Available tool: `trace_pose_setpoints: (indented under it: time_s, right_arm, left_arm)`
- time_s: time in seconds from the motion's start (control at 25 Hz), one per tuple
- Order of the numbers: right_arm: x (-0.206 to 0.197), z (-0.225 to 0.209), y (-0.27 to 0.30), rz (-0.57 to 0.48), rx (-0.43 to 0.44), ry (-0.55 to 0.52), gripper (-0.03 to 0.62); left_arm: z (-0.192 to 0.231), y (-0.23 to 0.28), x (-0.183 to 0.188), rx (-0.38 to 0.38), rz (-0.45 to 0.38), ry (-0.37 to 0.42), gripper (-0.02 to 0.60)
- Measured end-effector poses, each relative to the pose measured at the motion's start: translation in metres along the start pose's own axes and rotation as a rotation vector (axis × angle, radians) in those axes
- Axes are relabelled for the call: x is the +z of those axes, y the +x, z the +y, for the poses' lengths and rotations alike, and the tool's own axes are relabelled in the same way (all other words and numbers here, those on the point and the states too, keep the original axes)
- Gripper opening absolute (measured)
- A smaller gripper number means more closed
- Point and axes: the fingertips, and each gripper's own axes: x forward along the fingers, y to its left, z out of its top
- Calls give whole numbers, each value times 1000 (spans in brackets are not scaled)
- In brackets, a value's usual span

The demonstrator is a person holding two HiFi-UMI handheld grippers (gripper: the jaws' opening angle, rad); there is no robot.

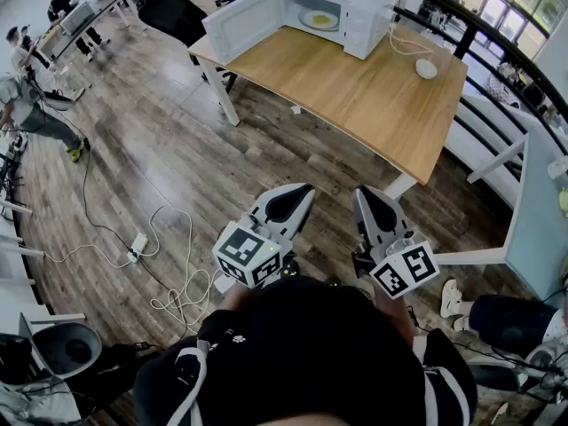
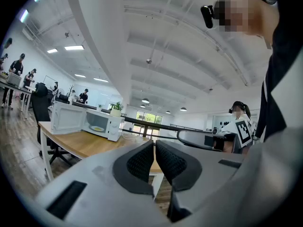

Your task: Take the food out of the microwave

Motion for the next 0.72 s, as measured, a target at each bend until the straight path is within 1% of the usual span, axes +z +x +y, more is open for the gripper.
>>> trace_pose_setpoints:
  time_s: [0.32, 0.48, 0.72]
  right_arm:
    - [-4, 5, 8, 3, -12, -5, 0]
    - [2, 7, 8, -37, -20, 0, 0]
    - [2, 1, 9, -57, -72, 6, 2]
  left_arm:
    - [9, -4, 2, -11, -11, -4, 23]
    - [11, -3, 1, -29, -11, -15, 23]
    - [17, 2, 1, -66, -9, -18, 23]
